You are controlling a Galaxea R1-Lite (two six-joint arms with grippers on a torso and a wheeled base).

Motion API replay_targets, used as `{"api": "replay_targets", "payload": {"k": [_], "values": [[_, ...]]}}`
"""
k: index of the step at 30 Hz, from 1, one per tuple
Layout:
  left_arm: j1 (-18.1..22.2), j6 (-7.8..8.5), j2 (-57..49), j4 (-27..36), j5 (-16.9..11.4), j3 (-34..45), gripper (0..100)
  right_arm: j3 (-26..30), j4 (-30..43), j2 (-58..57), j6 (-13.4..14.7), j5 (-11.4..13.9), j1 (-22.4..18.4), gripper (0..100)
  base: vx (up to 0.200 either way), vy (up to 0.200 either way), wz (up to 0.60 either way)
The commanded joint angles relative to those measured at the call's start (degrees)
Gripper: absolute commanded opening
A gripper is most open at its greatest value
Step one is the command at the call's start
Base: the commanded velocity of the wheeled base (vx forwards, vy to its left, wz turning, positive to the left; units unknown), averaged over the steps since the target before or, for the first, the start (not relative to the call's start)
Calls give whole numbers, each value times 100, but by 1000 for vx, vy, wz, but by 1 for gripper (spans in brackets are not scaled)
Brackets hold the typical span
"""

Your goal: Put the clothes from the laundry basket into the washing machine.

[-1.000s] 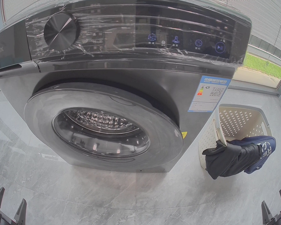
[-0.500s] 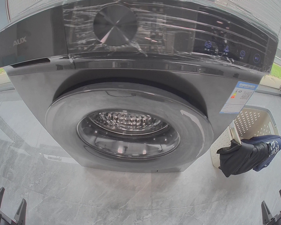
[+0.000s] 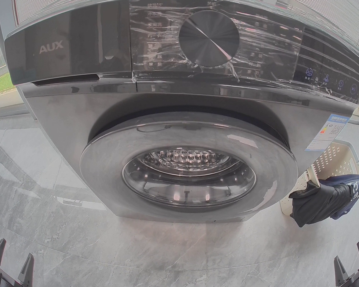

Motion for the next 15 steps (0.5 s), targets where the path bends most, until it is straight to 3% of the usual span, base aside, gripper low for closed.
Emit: {"api": "replay_targets", "payload": {"k": [1,8,15], "values": [[1,0,-68,-2,1,101,100,101,0,-104,0,4,0,100,0,0,0],[1,0,-68,-2,1,101,100,101,0,-104,0,4,0,100,0,0,0],[1,0,-68,-2,1,101,100,101,-9,-104,0,4,-8,100,0,-171,0]]}}
